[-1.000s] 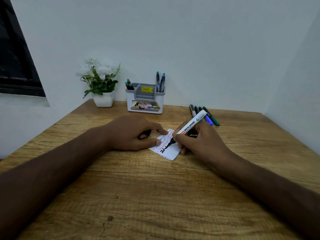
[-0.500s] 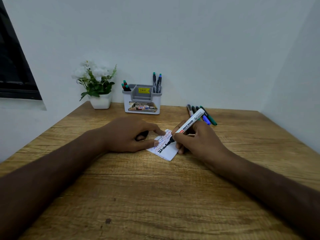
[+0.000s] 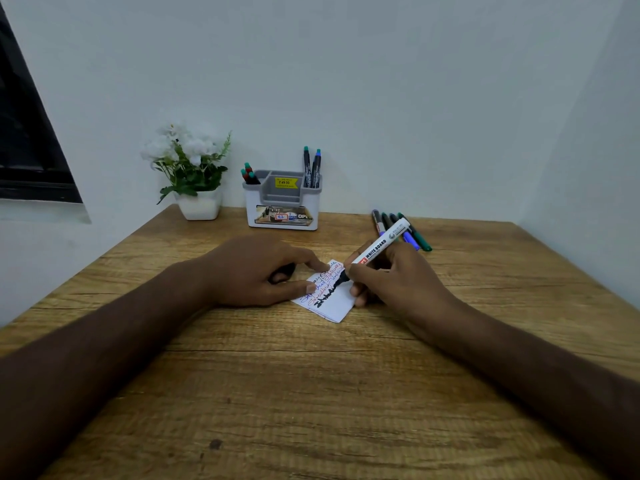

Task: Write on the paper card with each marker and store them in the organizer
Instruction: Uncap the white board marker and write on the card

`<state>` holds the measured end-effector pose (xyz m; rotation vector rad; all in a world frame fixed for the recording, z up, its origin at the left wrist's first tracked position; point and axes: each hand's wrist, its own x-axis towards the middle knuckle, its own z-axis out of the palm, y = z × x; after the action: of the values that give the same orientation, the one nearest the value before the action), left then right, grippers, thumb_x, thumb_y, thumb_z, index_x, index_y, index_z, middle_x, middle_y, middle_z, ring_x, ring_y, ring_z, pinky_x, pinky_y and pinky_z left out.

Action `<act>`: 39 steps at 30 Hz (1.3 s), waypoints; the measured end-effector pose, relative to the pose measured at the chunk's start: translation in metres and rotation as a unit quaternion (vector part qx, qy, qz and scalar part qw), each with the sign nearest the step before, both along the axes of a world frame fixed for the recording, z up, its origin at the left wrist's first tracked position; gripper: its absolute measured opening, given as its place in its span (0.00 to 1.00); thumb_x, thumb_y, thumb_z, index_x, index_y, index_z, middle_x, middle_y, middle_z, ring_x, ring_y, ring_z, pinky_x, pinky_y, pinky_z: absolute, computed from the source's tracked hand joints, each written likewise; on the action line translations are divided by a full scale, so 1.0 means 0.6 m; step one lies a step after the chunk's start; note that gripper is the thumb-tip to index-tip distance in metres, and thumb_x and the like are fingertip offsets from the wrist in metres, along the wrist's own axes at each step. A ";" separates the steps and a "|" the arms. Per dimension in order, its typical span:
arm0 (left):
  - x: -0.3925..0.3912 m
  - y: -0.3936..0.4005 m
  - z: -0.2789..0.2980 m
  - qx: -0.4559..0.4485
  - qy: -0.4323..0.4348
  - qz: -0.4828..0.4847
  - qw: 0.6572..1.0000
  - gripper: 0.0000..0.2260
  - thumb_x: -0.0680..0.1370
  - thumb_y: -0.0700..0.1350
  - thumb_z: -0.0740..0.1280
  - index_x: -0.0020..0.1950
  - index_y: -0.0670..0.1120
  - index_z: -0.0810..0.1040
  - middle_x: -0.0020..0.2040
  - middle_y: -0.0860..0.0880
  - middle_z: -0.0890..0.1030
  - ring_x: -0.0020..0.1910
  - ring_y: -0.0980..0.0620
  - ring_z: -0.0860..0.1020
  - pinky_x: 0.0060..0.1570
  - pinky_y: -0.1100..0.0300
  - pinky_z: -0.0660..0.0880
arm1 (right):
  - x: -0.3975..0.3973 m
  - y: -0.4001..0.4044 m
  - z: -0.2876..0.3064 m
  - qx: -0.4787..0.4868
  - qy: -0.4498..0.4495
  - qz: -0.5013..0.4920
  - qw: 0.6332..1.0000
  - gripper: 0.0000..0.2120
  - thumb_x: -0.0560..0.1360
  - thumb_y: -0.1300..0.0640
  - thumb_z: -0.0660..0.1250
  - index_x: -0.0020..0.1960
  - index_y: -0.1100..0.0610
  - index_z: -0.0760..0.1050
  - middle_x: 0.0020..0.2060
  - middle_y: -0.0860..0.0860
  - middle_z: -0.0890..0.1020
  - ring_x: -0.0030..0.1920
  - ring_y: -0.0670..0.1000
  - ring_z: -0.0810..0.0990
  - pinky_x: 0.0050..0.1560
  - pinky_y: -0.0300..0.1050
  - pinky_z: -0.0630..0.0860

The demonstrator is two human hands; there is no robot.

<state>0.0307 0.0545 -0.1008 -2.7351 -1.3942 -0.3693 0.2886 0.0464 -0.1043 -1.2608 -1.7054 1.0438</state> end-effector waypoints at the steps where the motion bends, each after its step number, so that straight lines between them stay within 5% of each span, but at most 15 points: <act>1: 0.000 0.000 0.000 0.000 0.000 0.001 1.000 0.17 0.82 0.66 0.62 0.71 0.67 0.75 0.34 0.57 0.76 0.40 0.59 0.77 0.40 0.49 0.76 | 0.000 -0.001 0.000 0.008 -0.012 0.000 1.000 0.07 0.79 0.55 0.74 0.54 0.57 0.82 0.36 0.53 0.89 0.34 0.50 0.87 0.47 0.51 0.88; 4: 0.000 0.000 0.000 0.004 0.000 -0.001 1.000 0.18 0.82 0.67 0.61 0.71 0.68 0.75 0.34 0.57 0.76 0.40 0.60 0.76 0.40 0.48 0.77 | 0.001 -0.002 0.001 0.024 -0.015 -0.004 1.000 0.06 0.78 0.56 0.74 0.51 0.58 0.83 0.36 0.53 0.89 0.35 0.52 0.88 0.47 0.53 0.88; 7: 0.002 -0.001 0.001 0.002 0.000 0.004 1.000 0.19 0.81 0.67 0.60 0.71 0.67 0.75 0.35 0.56 0.76 0.40 0.59 0.76 0.41 0.47 0.76 | -0.004 0.002 0.001 0.003 0.146 -0.006 0.989 0.05 0.77 0.62 0.74 0.51 0.63 0.84 0.41 0.58 0.90 0.42 0.55 0.90 0.54 0.58 0.87; 10: 0.005 -0.005 0.003 0.001 -0.011 -0.009 1.000 0.14 0.82 0.65 0.62 0.67 0.71 0.73 0.36 0.56 0.76 0.39 0.58 0.76 0.39 0.49 0.76 | -0.014 0.000 0.003 -0.045 0.270 0.029 0.961 0.05 0.78 0.68 0.72 0.53 0.66 0.83 0.44 0.60 0.89 0.42 0.55 0.89 0.51 0.53 0.88; 14: 0.009 -0.006 -0.001 -0.013 -0.031 -0.009 0.999 0.16 0.82 0.64 0.65 0.69 0.70 0.69 0.38 0.56 0.77 0.38 0.59 0.76 0.37 0.51 0.75 | -0.018 0.008 -0.012 -0.054 0.205 0.026 0.977 0.06 0.78 0.63 0.75 0.51 0.66 0.85 0.39 0.57 0.87 0.40 0.52 0.85 0.55 0.57 0.86; 19: 0.002 0.002 -0.013 -0.021 -0.071 0.039 0.996 0.28 0.78 0.67 0.69 0.76 0.64 0.64 0.45 0.71 0.70 0.49 0.76 0.71 0.42 0.64 0.67 | -0.013 0.015 -0.017 -0.068 0.230 0.040 0.970 0.04 0.75 0.63 0.78 0.49 0.62 0.88 0.40 0.57 0.88 0.41 0.53 0.82 0.43 0.47 0.78; 24: 0.005 -0.003 -0.016 -0.071 -0.136 0.002 0.988 0.28 0.79 0.62 0.72 0.76 0.59 0.69 0.42 0.58 0.74 0.42 0.58 0.75 0.43 0.55 0.75 | -0.010 0.009 -0.009 -0.120 0.323 0.065 0.936 0.08 0.77 0.73 0.70 0.53 0.67 0.85 0.45 0.60 0.89 0.45 0.56 0.89 0.47 0.44 0.87; 29: 0.011 -0.001 -0.013 -0.089 -0.163 -0.014 0.982 0.30 0.80 0.54 0.74 0.80 0.59 0.67 0.40 0.57 0.73 0.40 0.57 0.74 0.42 0.59 0.73 | -0.009 0.006 -0.001 -0.147 0.358 0.060 0.920 0.10 0.80 0.68 0.65 0.52 0.71 0.84 0.50 0.63 0.89 0.46 0.57 0.90 0.51 0.49 0.88; 39: 0.017 -0.003 -0.009 -0.092 -0.141 -0.034 0.985 0.27 0.82 0.50 0.72 0.79 0.59 0.67 0.38 0.56 0.70 0.37 0.57 0.72 0.40 0.54 0.71 | -0.011 0.003 -0.004 -0.117 0.334 0.073 0.932 0.06 0.79 0.68 0.70 0.55 0.69 0.83 0.49 0.64 0.89 0.46 0.56 0.90 0.49 0.46 0.88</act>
<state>0.0406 0.0529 -0.1062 -2.9791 -1.4642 -0.6886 0.2821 0.0480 -0.1068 -0.7765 -1.1757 1.5831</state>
